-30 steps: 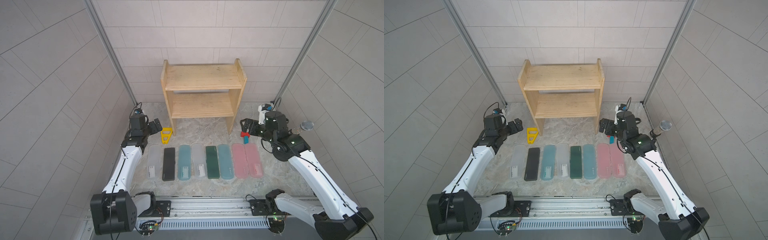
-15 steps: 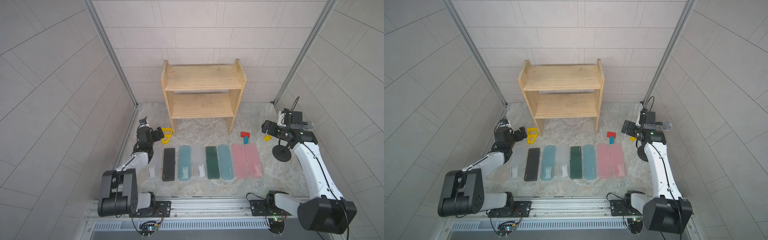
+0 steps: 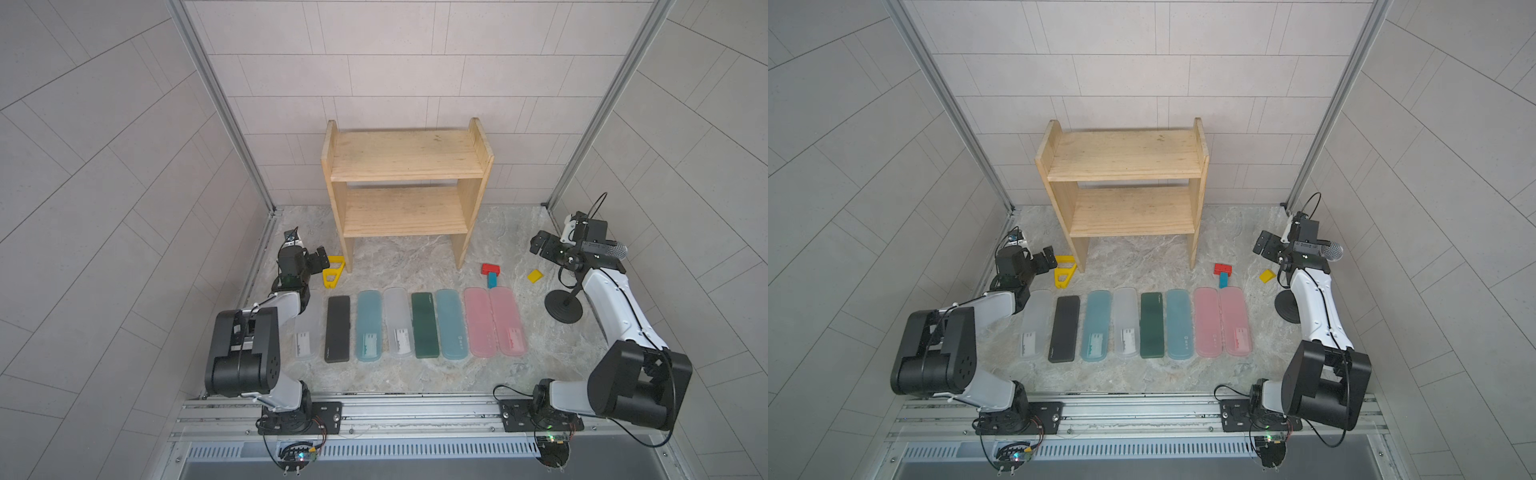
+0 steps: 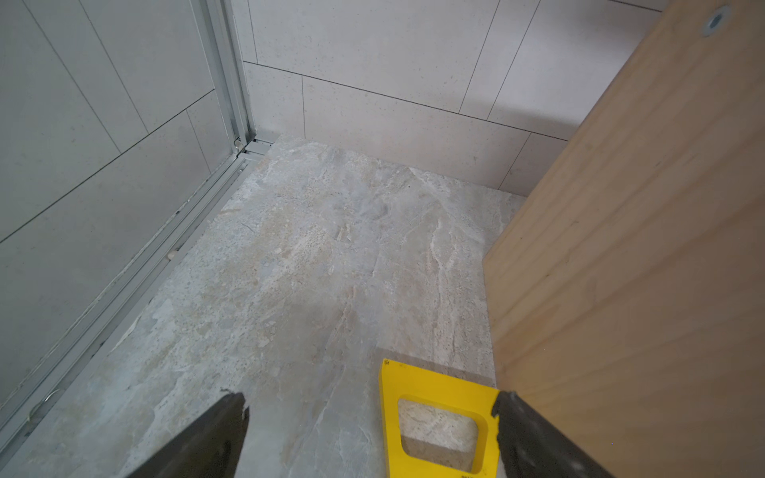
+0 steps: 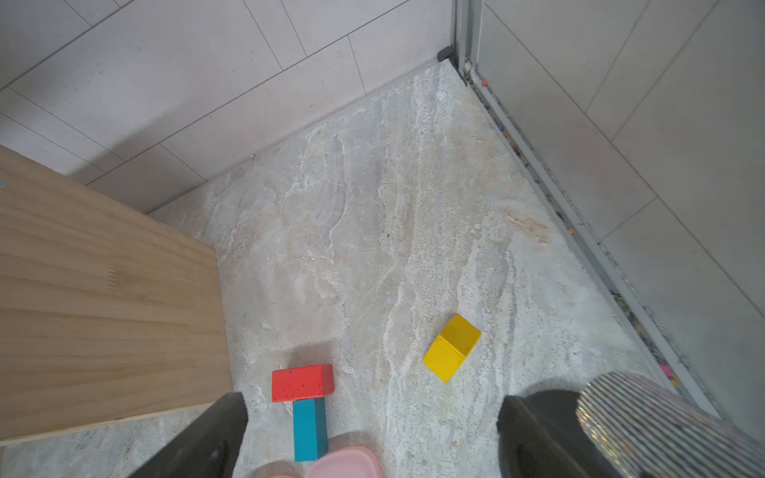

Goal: Remove the pencil cases from the shelf
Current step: Reset both arms

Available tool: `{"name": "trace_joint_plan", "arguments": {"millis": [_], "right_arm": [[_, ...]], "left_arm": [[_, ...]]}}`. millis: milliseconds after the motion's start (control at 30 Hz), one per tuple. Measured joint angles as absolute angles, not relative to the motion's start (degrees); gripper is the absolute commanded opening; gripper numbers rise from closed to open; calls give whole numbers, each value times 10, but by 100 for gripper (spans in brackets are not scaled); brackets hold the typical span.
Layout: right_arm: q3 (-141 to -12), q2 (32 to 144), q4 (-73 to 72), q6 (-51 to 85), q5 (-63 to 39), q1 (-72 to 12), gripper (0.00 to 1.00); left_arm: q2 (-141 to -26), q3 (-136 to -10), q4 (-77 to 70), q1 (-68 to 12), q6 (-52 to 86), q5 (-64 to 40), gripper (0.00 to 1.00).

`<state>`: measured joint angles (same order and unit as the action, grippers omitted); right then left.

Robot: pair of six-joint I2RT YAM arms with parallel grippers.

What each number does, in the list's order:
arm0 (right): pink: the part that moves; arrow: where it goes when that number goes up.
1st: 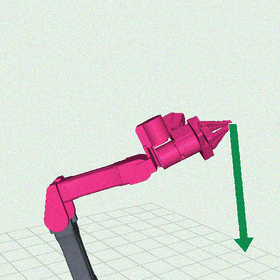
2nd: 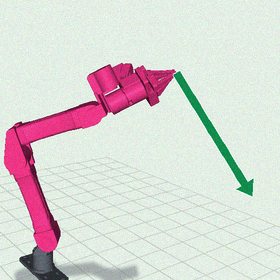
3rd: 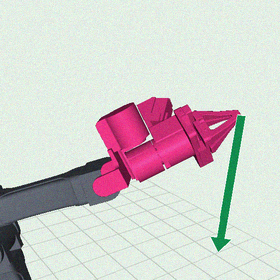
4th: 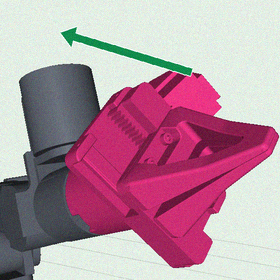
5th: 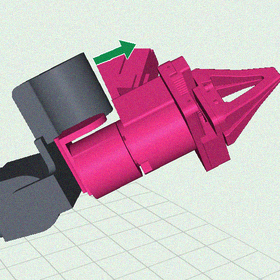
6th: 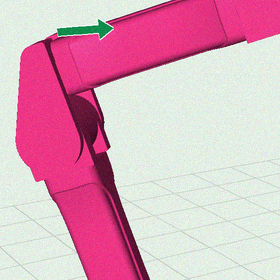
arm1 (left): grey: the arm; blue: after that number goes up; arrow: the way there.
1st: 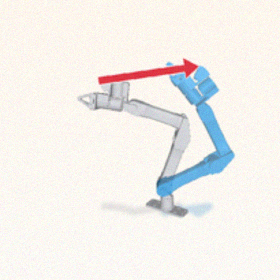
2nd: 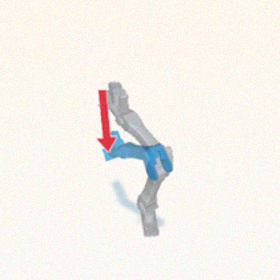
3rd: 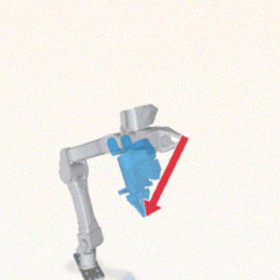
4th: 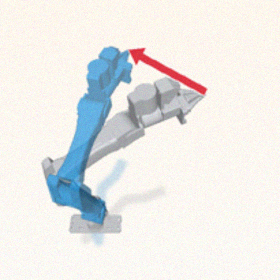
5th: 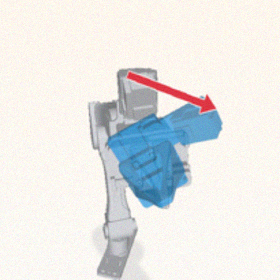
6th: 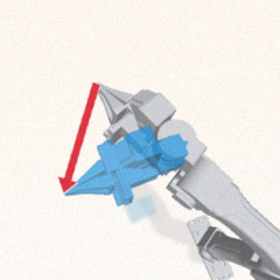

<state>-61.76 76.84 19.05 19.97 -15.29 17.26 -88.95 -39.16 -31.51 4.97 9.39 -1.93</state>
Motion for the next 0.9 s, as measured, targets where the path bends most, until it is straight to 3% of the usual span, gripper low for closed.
{"name": "trace_joint_plan", "arguments": {"millis": [367, 700, 900], "right_arm": [[-506, 772, 47, 226, -154, 171, 100], [-508, 772, 17, 214, -146, 171, 100], [-507, 778, 17, 208, -147, 170, 100]], "left_arm": [[-1011, -401, -396, 50, 93, -59, 100], [-919, -382, -403, 71, 84, -68, 100], [-887, -421, -290, 104, 111, -107, 100]]}}
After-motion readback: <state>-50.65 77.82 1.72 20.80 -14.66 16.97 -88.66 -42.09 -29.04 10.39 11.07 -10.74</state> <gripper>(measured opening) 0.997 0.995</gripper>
